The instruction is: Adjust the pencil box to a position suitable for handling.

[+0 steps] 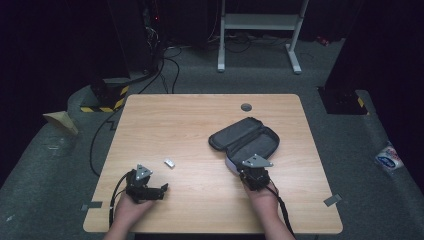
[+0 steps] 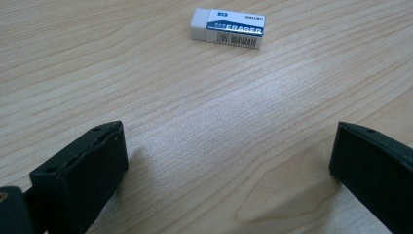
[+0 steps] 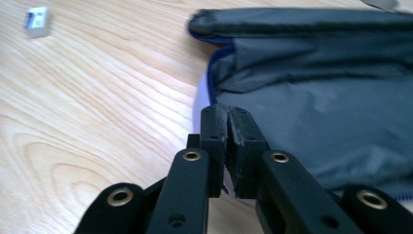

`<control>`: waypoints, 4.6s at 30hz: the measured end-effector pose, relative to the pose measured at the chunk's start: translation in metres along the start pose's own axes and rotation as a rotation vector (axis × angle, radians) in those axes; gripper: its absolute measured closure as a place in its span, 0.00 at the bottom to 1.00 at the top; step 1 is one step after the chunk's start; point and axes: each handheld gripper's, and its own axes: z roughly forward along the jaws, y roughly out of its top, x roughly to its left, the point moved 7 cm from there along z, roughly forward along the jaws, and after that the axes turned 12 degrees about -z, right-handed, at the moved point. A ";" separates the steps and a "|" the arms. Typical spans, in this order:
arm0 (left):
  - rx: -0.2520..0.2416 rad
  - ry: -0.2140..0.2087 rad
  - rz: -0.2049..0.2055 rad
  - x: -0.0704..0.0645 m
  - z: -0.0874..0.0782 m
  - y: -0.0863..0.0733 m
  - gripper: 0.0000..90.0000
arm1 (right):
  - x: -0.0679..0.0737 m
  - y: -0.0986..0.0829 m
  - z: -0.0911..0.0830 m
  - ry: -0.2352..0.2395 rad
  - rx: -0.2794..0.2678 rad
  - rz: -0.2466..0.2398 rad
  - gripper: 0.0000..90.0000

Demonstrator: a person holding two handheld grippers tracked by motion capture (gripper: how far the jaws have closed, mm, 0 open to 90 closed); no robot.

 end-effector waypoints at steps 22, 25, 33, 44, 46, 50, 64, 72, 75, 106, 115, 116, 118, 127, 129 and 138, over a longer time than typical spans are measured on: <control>-0.004 0.006 0.006 0.001 0.001 0.001 0.01 | -0.110 -0.015 -0.035 -0.230 -0.008 0.215 0.62; -0.003 0.003 0.005 0.001 0.001 0.001 0.01 | -0.129 -0.025 -0.031 -0.259 0.025 0.237 0.64; -0.002 0.003 0.002 0.000 0.001 0.001 0.02 | -0.151 -0.039 -0.009 -0.236 0.071 0.303 0.84; -0.037 -0.005 0.004 0.001 -0.005 0.001 0.18 | -0.121 -0.045 -0.019 -0.193 0.053 0.289 0.84; -0.039 -0.003 -0.007 0.001 -0.007 0.000 0.26 | -0.106 -0.045 -0.022 -0.174 0.037 0.290 0.81; -0.047 -0.011 -0.016 -0.001 -0.009 0.001 0.37 | -0.091 -0.042 -0.022 -0.146 0.007 0.281 0.79; -0.167 -0.078 -0.068 -0.024 -0.024 0.020 0.72 | -0.079 -0.036 -0.030 -0.122 -0.055 0.249 0.66; -0.197 -0.023 -0.029 -0.054 -0.018 0.033 0.85 | -0.083 -0.048 -0.046 -0.144 -0.068 0.231 0.61; -0.198 -0.021 -0.017 -0.062 -0.013 0.038 0.91 | -0.084 -0.051 -0.047 -0.140 -0.064 0.234 0.63; -0.138 0.057 0.039 -0.120 0.062 0.080 0.99 | -0.102 -0.063 -0.016 -0.181 0.057 0.197 0.99; -0.115 0.036 0.027 -0.125 0.073 0.076 0.99 | -0.096 -0.062 -0.006 -0.176 0.084 0.173 0.99; -0.115 0.032 0.023 -0.125 0.073 0.075 0.99 | -0.094 -0.061 -0.005 -0.173 0.088 0.167 0.98; -0.112 0.027 0.020 -0.126 0.073 0.073 0.99 | -0.092 -0.057 -0.004 -0.171 0.088 0.171 0.98; -0.105 0.030 -0.007 -0.116 0.069 0.070 0.99 | -0.085 -0.043 0.004 -0.153 0.084 0.166 0.98; -0.109 0.032 -0.010 -0.114 0.069 0.071 1.00 | -0.084 -0.038 0.006 -0.150 0.078 0.165 0.98; -0.113 0.037 -0.029 -0.106 0.069 0.068 1.00 | -0.081 -0.030 0.017 -0.141 0.105 0.139 0.98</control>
